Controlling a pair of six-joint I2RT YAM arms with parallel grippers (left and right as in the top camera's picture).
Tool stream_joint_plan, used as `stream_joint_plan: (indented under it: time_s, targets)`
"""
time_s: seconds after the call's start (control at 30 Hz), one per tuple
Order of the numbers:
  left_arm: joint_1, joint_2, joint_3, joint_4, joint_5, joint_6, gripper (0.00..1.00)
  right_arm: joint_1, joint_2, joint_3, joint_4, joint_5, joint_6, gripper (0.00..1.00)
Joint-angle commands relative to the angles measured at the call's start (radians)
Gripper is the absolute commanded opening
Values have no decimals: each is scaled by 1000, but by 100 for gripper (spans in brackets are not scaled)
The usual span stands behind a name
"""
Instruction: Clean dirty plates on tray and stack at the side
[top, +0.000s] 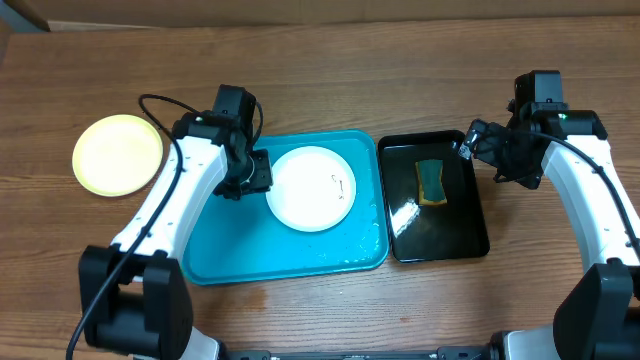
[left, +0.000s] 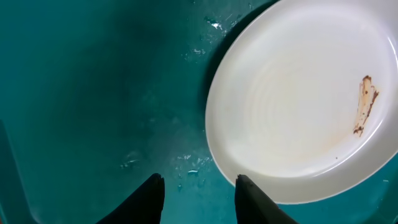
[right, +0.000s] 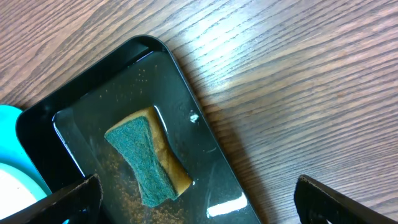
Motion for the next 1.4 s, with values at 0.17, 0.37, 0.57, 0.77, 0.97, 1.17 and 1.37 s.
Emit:
stream_joint_plan:
  time_s: [0.17, 0.37, 0.57, 0.77, 0.97, 1.17, 1.37]
  targets:
    - [-23, 151, -19, 29, 33, -44, 51, -3, -19, 21, 5, -43, 2, 100]
    - [-28, 250, -20, 69, 40, -49, 36, 5, -19, 20, -14, -229, -3, 92]
    - [-29, 290, -20, 82, 58, -51, 36, 96, -17, -22, 12, -92, -6, 82]
    - [-29, 301, -20, 88, 58, -51, 31, 210, 6, -99, 89, -34, -73, 83]
    - [-29, 301, -20, 87, 58, -51, 30, 280, 26, -209, 236, 102, -97, 85]
    - [-29, 301, -20, 86, 58, -51, 31, 283, 35, -303, 323, 119, -97, 81]
    - [-29, 301, -20, 87, 58, -51, 31, 283, 35, -416, 487, 123, -97, 77]
